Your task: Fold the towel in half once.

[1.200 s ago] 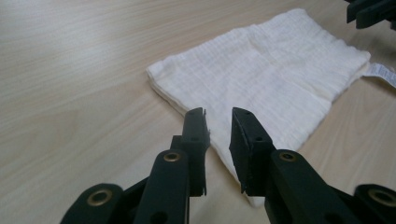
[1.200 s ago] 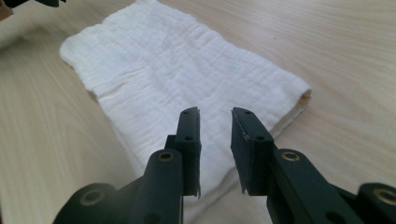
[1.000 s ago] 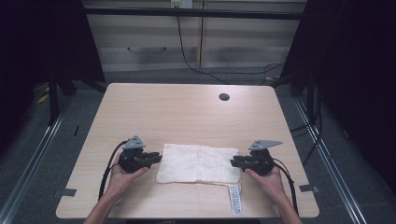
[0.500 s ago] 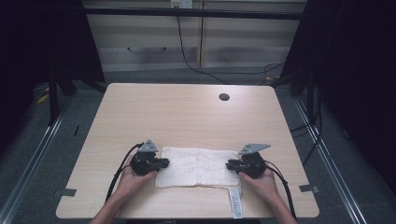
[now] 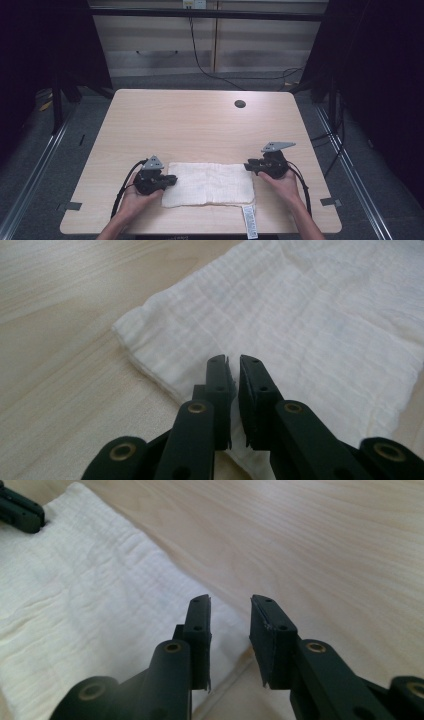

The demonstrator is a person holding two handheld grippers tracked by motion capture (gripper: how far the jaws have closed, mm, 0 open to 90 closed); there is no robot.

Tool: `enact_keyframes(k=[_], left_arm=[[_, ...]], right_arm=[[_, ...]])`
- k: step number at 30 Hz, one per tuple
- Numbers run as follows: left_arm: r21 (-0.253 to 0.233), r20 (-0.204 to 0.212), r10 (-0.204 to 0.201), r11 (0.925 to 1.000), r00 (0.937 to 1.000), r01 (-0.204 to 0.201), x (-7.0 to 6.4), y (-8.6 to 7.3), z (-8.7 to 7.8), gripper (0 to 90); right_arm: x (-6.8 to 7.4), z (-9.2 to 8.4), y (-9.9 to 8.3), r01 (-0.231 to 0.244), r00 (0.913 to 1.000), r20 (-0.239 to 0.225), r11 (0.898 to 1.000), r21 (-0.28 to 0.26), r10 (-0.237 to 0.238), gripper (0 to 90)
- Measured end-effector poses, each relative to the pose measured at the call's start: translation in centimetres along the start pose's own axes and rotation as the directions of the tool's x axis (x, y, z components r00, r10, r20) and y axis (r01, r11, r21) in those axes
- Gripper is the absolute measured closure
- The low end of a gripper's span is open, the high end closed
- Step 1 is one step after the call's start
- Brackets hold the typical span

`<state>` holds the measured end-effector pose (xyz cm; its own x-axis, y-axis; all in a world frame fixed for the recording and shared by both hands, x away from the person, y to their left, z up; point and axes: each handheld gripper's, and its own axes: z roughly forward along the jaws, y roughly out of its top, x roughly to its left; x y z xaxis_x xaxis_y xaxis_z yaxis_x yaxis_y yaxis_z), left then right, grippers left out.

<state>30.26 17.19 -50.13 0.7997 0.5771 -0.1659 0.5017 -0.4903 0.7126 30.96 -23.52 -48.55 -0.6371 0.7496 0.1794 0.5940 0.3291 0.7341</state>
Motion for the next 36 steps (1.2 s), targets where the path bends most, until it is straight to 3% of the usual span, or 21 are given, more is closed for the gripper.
enact_keyframes(k=[5,11,15,19,22,24,30,32,34,36], left_arm=[[-0.004,0.009,0.002,1.0000,1.0000,-0.002,0.1,0.0,0.0,83.1],[-0.009,0.004,0.017,0.9998,0.9998,-0.017,0.1,0.0,0.1,81.7],[-0.010,0.012,0.021,0.9997,0.9997,-0.021,0.3,0.0,0.1,81.7],[-0.010,0.020,0.013,0.9999,0.9997,-0.013,0.3,0.0,0.1,81.1],[-0.027,0.004,0.019,0.9995,0.9998,-0.019,0.4,0.2,0.0,74.3],[-0.065,0.013,-0.025,0.9976,0.9996,0.025,1.1,0.7,-0.2,67.7],[-0.092,-0.034,-0.063,0.9940,0.9974,0.060,3.5,2.2,0.2,61.1],[-0.063,-0.052,-0.059,0.9964,0.9969,0.056,4.0,2.6,0.8,59.2],[-0.072,-0.067,-0.060,0.9958,0.9959,0.056,4.4,2.7,1.4,58.3],[-0.036,-0.071,-0.057,0.9979,0.9959,0.054,4.6,2.6,2.1,57.0]], right_arm=[[-1.0,1.0,0.2,-0.019,0.9996,-0.019,1.000,0.013,0.019,63.7],[-0.9,1.9,-0.3,0.006,0.9995,-0.033,0.999,0.042,-0.005,61.8],[-1.0,2.2,-0.4,0.007,0.9995,-0.032,0.999,0.048,-0.005,66.9],[-0.9,2.0,-0.6,0.005,0.9991,-0.043,0.998,0.057,-0.003,78.7],[-0.9,2.0,-0.7,0.004,0.9989,-0.047,0.998,0.056,-0.001,85.2],[-0.9,2.1,-0.6,0.000,0.9990,-0.045,0.999,0.053,0.003,86.4],[-0.8,2.2,-0.7,-0.007,0.9990,-0.044,0.999,0.043,0.009,86.8],[-0.8,2.2,-0.7,-0.005,0.9991,-0.041,0.999,0.044,0.007,86.8],[-0.7,2.2,-0.7,-0.004,0.9993,-0.036,0.999,0.044,0.005,86.7],[-0.8,2.2,-0.7,-0.005,0.9993,-0.038,0.999,0.043,0.007,86.8]])
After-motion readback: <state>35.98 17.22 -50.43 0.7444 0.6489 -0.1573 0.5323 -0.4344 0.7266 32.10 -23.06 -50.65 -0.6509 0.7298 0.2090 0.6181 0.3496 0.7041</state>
